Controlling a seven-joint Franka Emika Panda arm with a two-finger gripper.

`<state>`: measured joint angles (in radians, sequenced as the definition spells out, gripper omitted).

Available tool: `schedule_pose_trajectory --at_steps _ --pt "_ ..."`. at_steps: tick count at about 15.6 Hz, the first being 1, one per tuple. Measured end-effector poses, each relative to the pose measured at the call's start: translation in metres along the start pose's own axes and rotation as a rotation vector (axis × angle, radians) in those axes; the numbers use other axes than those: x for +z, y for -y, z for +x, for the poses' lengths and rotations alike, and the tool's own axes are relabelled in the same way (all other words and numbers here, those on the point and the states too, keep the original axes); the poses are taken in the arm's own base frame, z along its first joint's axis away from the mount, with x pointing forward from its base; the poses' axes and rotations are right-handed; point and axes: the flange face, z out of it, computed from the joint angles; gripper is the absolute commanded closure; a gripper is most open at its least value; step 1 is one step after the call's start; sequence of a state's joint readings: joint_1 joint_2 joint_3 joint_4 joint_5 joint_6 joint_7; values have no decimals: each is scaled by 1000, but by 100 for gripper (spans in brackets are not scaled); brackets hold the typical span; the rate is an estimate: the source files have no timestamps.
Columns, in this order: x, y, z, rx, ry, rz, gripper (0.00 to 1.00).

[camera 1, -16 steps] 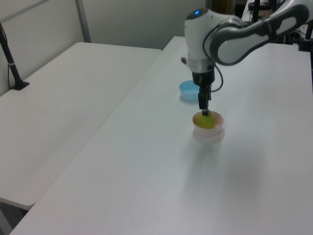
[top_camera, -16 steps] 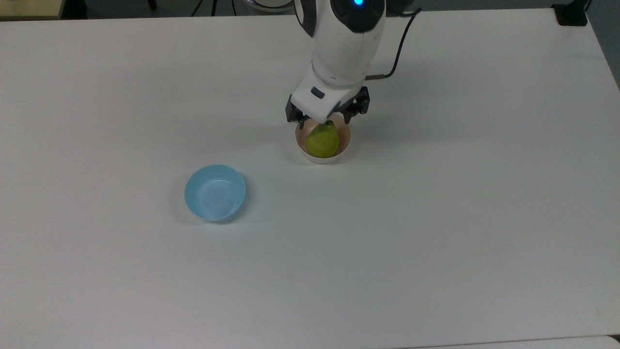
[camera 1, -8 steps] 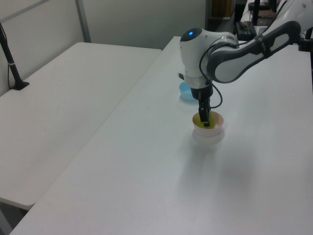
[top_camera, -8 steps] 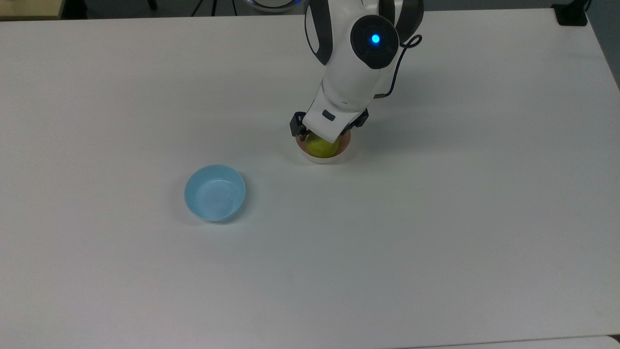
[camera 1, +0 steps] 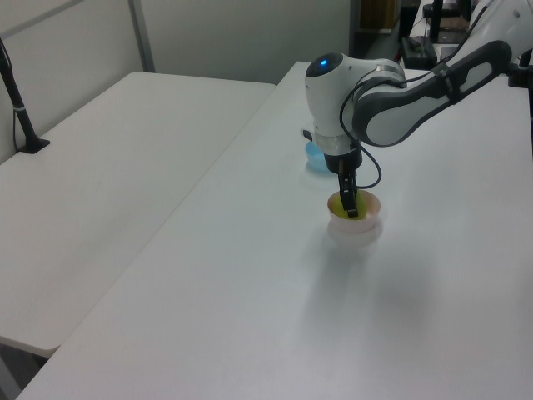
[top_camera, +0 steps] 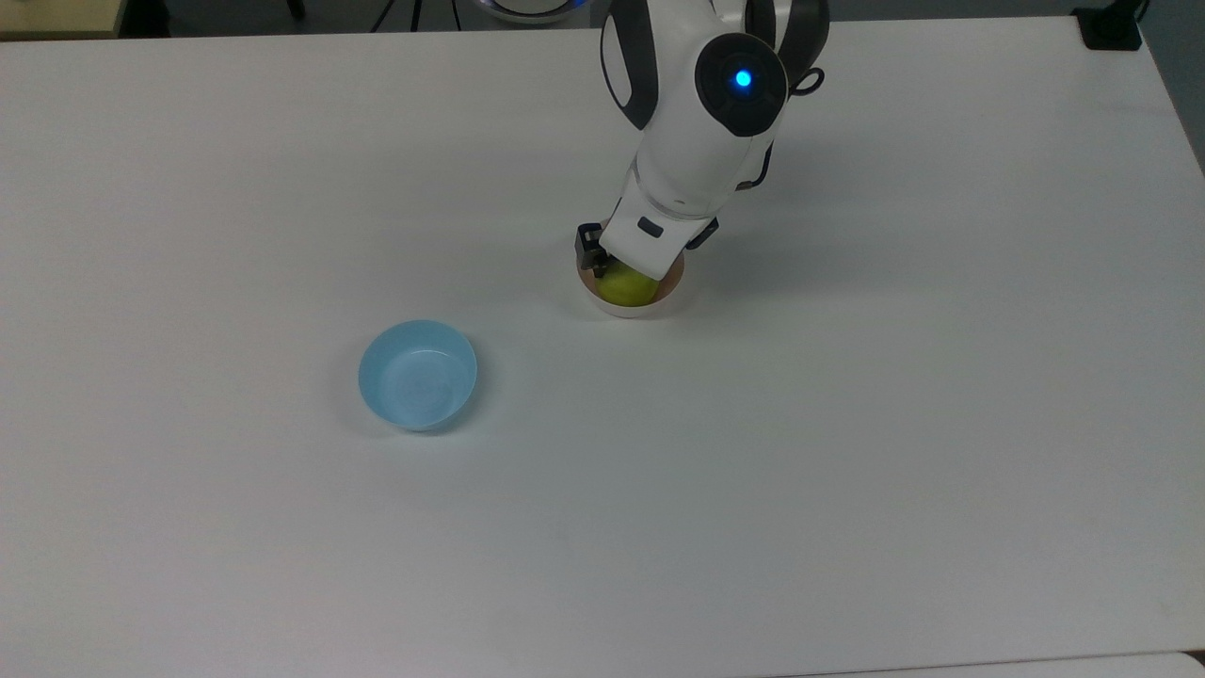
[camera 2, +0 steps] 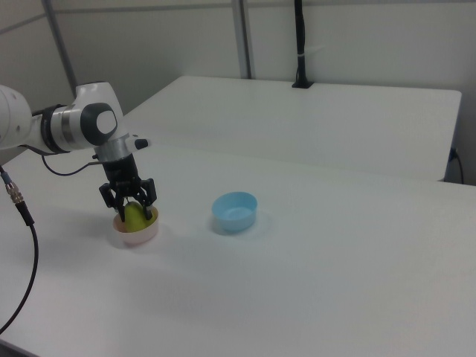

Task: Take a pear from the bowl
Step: 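Close the gripper around the green pear inside the pink bowl, then lift the pear out of the pink bowl and carry it beside the bowl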

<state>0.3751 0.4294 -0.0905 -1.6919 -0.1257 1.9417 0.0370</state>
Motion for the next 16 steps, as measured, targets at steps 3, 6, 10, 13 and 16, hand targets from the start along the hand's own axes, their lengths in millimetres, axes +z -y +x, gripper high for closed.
schedule_pose_trajectory --at_steps 3,6,10,13,16 --pt "-10 3 -1 -16 -16 0 77" --pt "-36 -4 -11 -47 -32 2 77" --pt "-68 -35 -31 -64 -29 23 77" --pt "-65 -85 -39 -53 -18 36 77" --pt "-49 -137 -49 -32 4 54 77"
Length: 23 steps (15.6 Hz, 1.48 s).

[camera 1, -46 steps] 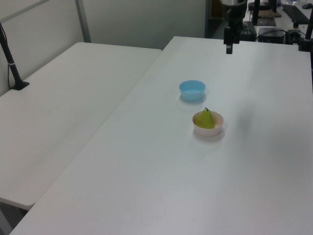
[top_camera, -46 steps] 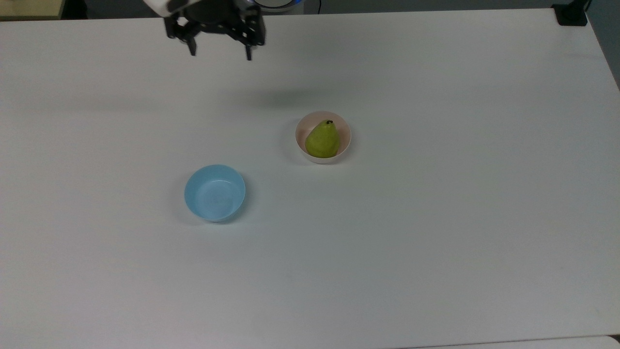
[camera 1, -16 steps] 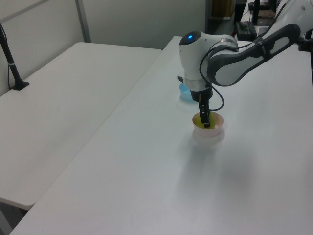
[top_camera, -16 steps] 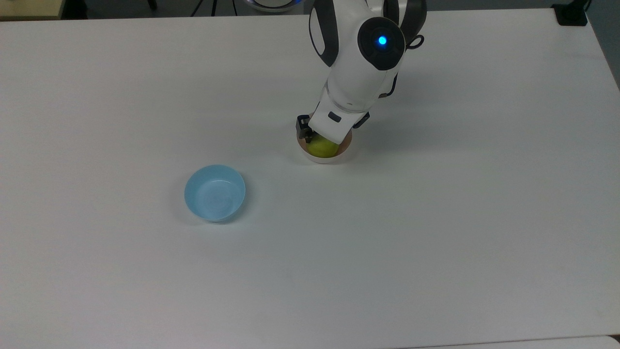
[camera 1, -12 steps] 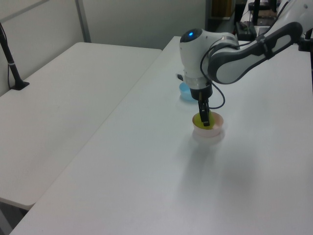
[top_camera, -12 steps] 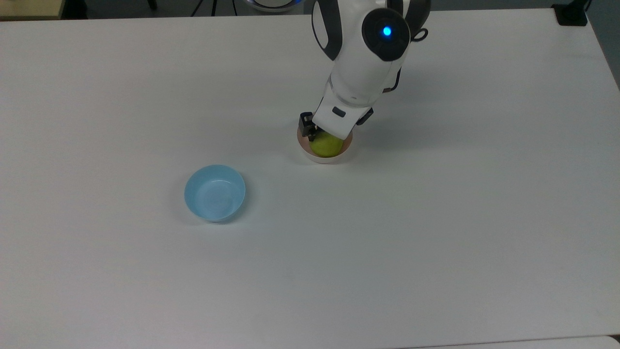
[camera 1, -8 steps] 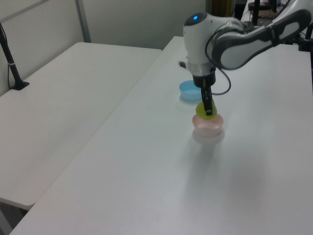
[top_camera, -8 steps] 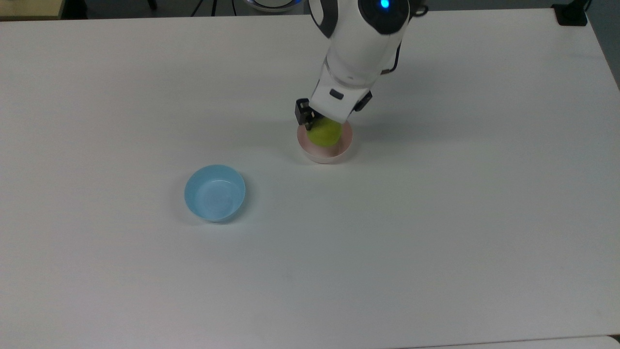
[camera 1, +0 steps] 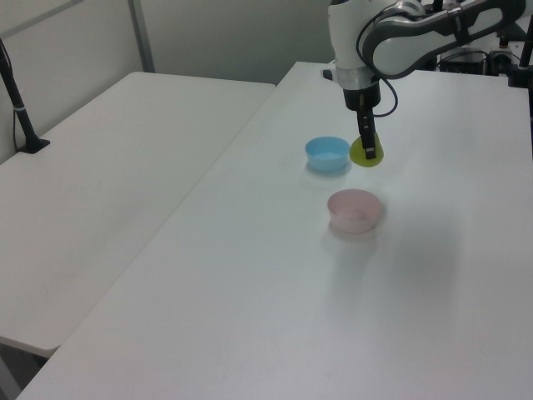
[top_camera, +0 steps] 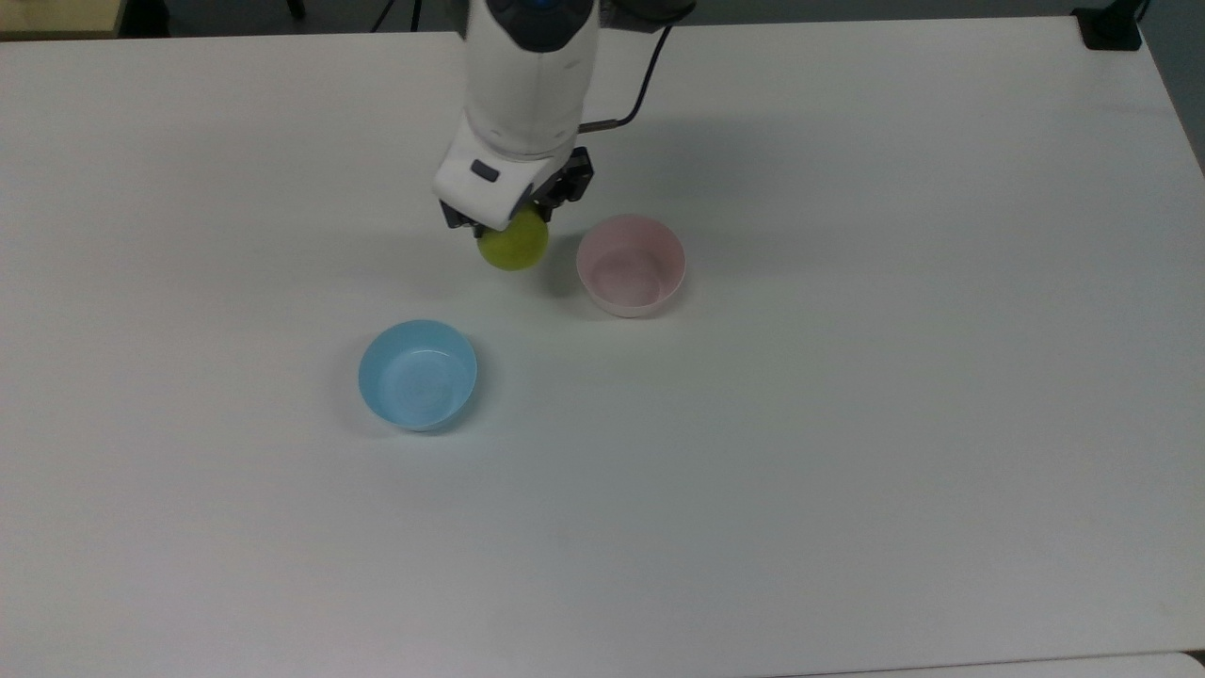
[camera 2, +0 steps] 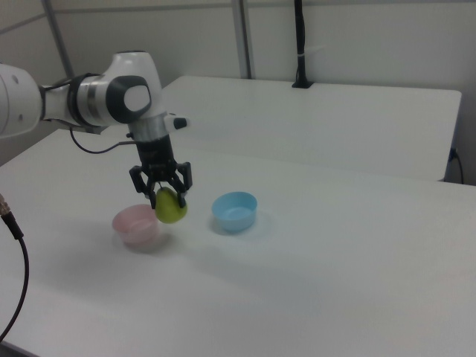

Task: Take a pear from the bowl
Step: 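Lift the pear out of the pink bowl and carry it beside the bowl, then lower the pear onto the table, open the gripper and raise it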

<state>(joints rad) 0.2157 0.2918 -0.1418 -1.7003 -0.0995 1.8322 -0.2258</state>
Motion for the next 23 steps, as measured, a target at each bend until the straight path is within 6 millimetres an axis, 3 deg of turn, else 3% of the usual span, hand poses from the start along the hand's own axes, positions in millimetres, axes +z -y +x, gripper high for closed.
schedule_pose_trajectory --at_steps 5,7,8,9,10,14,18,21,23 --pt "42 -8 3 -9 73 13 74" --pt "61 -6 9 -14 94 13 61" --pt "67 -6 12 -14 93 11 38" --pt "72 -7 14 -13 93 9 7" --pt "75 -8 15 -11 93 8 0" --pt "75 -11 17 -7 80 3 0" --pt "59 -14 18 10 51 -4 0" --pt "7 -19 9 120 -39 -15 0" --pt "-35 -21 -10 210 -82 -9 0"
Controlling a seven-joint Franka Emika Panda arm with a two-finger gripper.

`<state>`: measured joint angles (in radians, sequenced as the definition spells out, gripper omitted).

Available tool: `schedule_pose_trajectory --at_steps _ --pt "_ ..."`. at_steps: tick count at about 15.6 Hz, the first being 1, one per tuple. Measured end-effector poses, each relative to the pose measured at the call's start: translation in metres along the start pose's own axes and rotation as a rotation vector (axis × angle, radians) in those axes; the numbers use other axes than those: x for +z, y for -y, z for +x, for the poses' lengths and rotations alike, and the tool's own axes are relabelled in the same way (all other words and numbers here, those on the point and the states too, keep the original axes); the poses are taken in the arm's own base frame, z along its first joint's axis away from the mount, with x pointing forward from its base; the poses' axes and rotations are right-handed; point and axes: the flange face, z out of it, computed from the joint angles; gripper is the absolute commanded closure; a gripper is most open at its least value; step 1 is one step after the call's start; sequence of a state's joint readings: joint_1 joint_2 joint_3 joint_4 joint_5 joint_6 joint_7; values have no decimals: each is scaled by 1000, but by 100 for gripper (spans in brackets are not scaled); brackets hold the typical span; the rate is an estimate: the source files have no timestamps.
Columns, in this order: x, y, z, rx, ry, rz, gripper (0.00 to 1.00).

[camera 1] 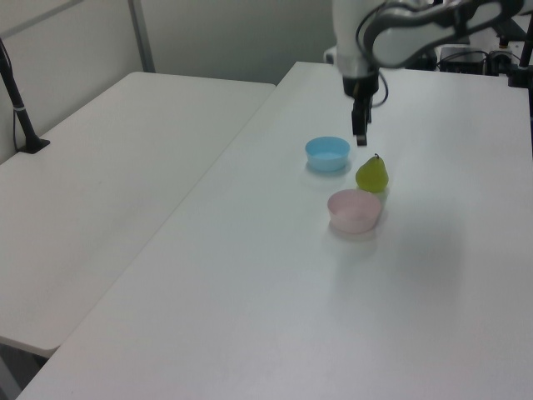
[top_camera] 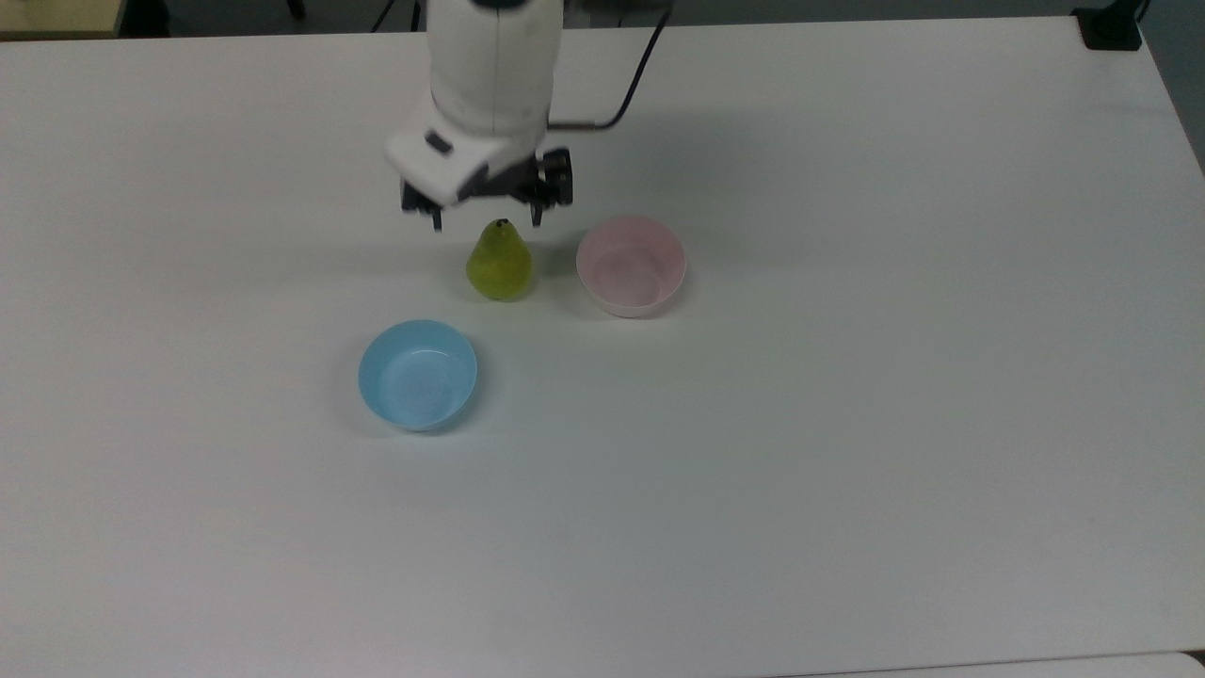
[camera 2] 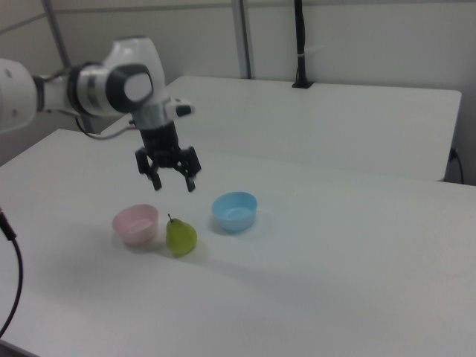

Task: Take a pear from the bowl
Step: 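Lower the pear onto the table, open the gripper and raise it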

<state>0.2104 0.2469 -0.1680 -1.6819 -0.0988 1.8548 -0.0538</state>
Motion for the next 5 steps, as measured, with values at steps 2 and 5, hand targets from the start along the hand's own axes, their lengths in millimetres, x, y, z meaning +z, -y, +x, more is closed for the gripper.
schedule_pose_trajectory --at_steps 2,5 --pt "-31 -4 -18 68 0 10 0" --pt "-60 -14 -39 123 5 20 0"
